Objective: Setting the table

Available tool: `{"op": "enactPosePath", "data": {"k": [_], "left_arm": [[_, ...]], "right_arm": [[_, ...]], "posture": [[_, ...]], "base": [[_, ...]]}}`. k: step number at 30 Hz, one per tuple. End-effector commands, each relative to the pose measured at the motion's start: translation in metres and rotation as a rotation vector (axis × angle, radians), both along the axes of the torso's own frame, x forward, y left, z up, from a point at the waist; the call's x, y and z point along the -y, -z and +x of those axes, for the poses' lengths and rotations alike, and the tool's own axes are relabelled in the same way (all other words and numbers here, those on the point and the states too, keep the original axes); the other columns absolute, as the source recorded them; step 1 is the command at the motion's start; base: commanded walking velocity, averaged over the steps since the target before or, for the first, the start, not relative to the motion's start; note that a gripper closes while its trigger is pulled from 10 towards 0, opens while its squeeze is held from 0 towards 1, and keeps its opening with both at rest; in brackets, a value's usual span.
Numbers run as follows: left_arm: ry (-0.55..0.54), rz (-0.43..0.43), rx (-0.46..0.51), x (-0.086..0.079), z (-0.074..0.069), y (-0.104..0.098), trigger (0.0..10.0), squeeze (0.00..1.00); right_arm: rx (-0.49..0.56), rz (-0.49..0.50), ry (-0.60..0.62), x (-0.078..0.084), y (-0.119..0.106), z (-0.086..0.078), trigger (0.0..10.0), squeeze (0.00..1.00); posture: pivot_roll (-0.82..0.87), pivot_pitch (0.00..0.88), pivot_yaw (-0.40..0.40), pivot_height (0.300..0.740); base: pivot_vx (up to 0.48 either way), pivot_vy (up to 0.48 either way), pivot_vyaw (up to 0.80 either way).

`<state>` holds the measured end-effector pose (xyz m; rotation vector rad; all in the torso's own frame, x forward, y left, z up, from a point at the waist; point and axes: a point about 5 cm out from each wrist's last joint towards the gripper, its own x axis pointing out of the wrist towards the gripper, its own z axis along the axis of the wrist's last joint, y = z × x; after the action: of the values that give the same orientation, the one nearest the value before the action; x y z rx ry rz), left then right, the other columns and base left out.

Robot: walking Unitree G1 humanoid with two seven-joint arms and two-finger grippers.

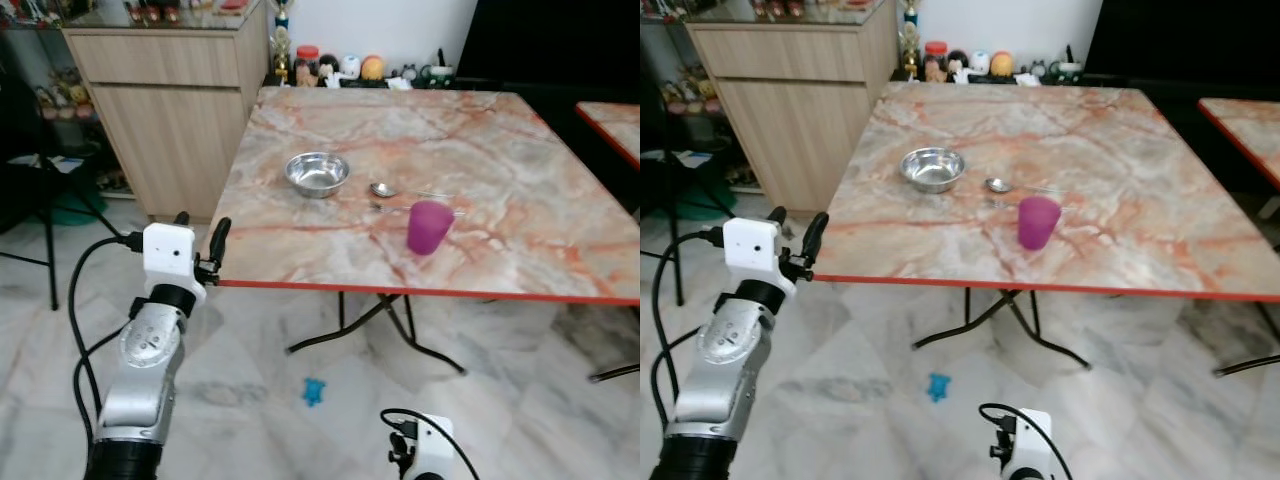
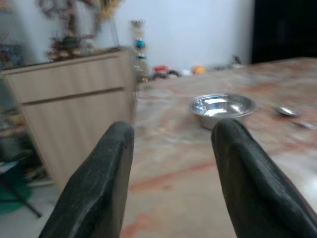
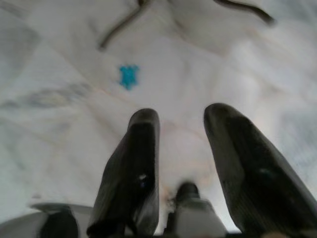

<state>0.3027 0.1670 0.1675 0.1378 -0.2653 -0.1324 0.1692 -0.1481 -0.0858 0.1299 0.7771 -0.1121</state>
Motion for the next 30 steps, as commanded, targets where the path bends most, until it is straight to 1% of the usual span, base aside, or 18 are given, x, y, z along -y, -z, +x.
{"op": "enactPosePath", "data": {"k": [1, 3, 4, 7, 13, 16, 18, 25, 30], "left_arm": [[0.016, -0.01, -0.001, 0.0, 0.0, -0.002, 10.0, 0.0], [0.026, -0.024, -0.018, 0.001, 0.0, 0.0, 10.0, 0.0], [0.049, -0.046, -0.032, 0.003, 0.0, 0.002, 10.0, 0.0], [0.074, -0.057, -0.023, 0.007, -0.001, 0.001, 10.0, 0.0], [0.086, -0.061, -0.03, 0.011, -0.002, 0.002, 10.0, 0.0], [0.09, -0.064, -0.032, 0.01, -0.002, 0.002, 10.0, 0.0], [0.08, -0.068, -0.03, 0.008, -0.001, 0.001, 10.0, 0.0], [0.066, -0.069, -0.039, 0.005, -0.001, 0.003, 10.0, 0.0], [0.058, -0.065, -0.041, 0.004, -0.001, 0.003, 10.0, 0.0]], "right_arm": [[-0.008, -0.003, 0.005, 0.0, 0.001, -0.001, 10.0, 0.0], [-0.008, -0.004, 0.005, 0.0, 0.001, -0.001, 10.0, 0.0], [-0.008, -0.004, 0.005, 0.0, 0.001, -0.001, 10.0, 0.0], [-0.008, -0.005, 0.005, 0.0, 0.001, -0.002, 10.0, 0.0], [-0.009, -0.006, 0.002, 0.001, 0.001, -0.003, 10.0, 0.0], [-0.01, -0.007, 0.002, 0.001, 0.002, -0.004, 10.0, 0.0], [-0.009, -0.01, 0.004, 0.007, 0.003, -0.008, 10.0, 0.0], [-0.009, -0.016, 0.0, 0.011, 0.004, -0.012, 10.0, 0.0], [-0.015, -0.014, 0.001, 0.012, 0.004, -0.014, 10.0, 0.0]], "posture": [[0.14, 0.0, -0.031, 0.74], [0.15, 0.0, -0.031, 0.74], [0.15, 0.0, -0.031, 0.74], [0.15, 0.0, -0.032, 0.74], [0.15, 0.0, -0.033, 0.74], [0.15, 0.0, -0.033, 0.74], [0.15, 0.0, -0.034, 0.74], [0.15, 0.0, -0.036, 0.74], [0.15, 0.0, -0.037, 0.74]], "base": [[0.0, 0.0, 0.0], [0.0, 0.0, 0.0], [0.0, 0.0, 0.0], [0.0, 0.0, 0.0], [0.0, 0.0, 0.0], [0.0, 0.0, 0.0], [0.0, 0.0, 0.0], [0.0, 0.0, 0.0], [0.241, 0.0, 0.0]]}}
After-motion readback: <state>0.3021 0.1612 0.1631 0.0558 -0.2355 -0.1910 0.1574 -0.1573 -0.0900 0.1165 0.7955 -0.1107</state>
